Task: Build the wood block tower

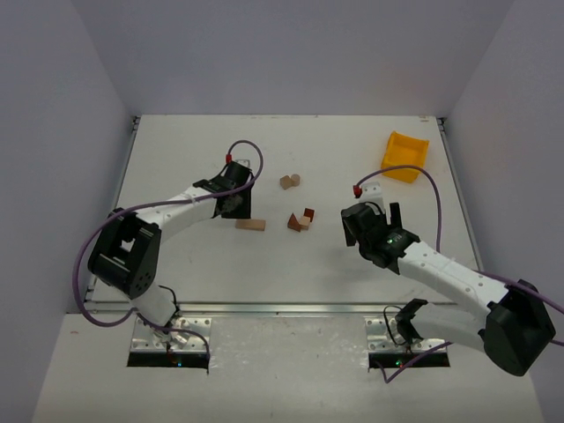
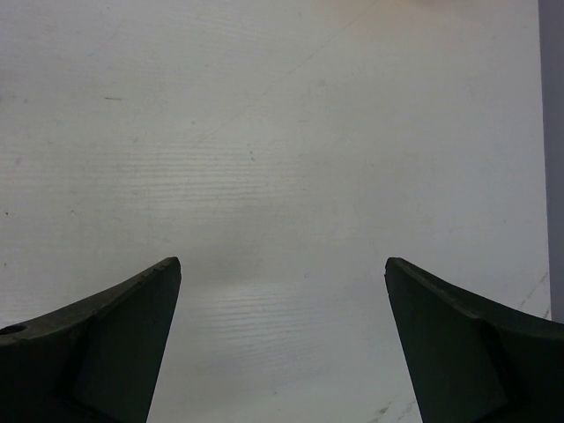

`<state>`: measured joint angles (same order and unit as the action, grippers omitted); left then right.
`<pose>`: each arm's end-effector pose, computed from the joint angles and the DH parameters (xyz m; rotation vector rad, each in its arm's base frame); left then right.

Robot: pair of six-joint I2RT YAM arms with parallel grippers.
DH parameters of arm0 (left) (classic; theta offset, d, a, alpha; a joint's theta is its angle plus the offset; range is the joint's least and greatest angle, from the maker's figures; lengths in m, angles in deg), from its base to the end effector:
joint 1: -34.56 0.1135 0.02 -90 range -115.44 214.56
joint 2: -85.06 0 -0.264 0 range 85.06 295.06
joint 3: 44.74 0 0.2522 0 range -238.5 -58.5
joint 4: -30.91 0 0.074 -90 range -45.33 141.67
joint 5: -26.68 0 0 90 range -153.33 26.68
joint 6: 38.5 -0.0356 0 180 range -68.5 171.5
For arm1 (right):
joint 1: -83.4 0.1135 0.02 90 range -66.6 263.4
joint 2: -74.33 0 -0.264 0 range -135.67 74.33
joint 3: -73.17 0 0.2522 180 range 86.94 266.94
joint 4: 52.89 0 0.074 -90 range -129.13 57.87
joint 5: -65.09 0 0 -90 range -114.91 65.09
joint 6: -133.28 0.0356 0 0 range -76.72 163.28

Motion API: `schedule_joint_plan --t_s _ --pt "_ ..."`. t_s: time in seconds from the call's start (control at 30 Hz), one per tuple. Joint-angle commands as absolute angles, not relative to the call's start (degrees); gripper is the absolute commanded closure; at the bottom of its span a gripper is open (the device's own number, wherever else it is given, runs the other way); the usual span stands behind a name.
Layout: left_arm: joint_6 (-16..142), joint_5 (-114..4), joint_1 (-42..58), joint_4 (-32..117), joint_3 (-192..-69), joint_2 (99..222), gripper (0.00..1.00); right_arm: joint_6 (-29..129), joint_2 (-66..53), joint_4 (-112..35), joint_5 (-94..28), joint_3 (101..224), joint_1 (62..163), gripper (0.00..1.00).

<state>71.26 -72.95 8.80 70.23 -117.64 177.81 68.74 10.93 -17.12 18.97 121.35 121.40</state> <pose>0.2960 -0.1362 0.1979 0.0752 2.5811 -0.0748 0.1790 0.1085 0.2059 0.0706 2.1840 -0.3381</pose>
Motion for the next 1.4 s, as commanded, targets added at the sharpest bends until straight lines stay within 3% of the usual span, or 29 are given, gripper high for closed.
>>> schedule_joint_plan --t_s 0.0,0.77,0.97,1.37 --pt "71.46 -72.23 9.73 68.83 -117.26 178.87 0.94 68.88 10.24 -17.32 20.48 123.06 121.53 0.01" --pt "71.1 -70.0 11.32 68.56 -117.21 180.86 0.91 69.3 10.4 -16.63 22.11 123.15 121.54 0.01" --pt "71.19 -70.76 11.27 68.92 -117.63 181.72 0.84 69.21 10.34 -16.47 22.47 123.15 121.45 0.01" --pt "71.27 -70.89 11.27 68.58 -117.75 180.75 0.81 69.3 10.16 -16.19 22.65 123.23 121.45 0.01"
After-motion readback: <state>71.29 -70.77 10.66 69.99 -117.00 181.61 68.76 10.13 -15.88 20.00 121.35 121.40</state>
